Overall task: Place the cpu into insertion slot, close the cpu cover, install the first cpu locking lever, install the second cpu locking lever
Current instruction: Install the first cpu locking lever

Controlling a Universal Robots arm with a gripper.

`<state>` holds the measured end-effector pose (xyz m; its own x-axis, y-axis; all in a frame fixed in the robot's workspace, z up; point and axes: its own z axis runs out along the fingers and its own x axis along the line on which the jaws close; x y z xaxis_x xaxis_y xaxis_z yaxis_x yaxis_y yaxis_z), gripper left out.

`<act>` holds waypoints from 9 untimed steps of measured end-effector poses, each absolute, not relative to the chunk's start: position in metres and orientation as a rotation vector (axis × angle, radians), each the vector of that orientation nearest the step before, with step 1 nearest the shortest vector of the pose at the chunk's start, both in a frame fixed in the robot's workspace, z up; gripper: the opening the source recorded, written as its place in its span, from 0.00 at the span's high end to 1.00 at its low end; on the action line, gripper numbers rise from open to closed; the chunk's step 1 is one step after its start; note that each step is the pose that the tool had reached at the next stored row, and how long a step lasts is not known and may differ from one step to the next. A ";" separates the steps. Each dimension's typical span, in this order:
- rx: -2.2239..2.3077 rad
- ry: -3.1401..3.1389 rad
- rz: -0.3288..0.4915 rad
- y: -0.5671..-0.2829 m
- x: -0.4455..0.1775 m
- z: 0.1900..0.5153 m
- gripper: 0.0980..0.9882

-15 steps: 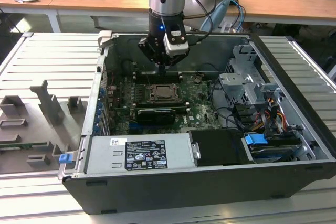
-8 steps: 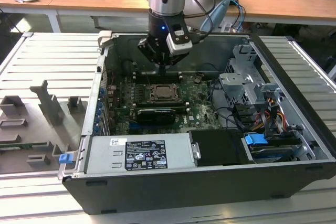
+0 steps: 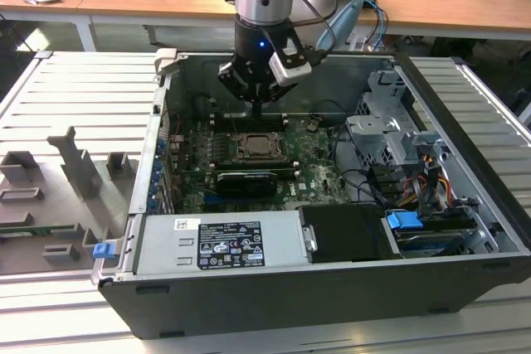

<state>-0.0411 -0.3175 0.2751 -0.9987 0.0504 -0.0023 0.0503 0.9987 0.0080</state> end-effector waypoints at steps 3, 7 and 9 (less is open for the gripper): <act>-0.015 3.139 0.013 -0.317 -0.041 0.275 0.99; -0.039 3.136 0.065 -0.318 -0.044 0.275 0.99; -0.038 3.134 0.103 -0.318 -0.049 0.274 0.99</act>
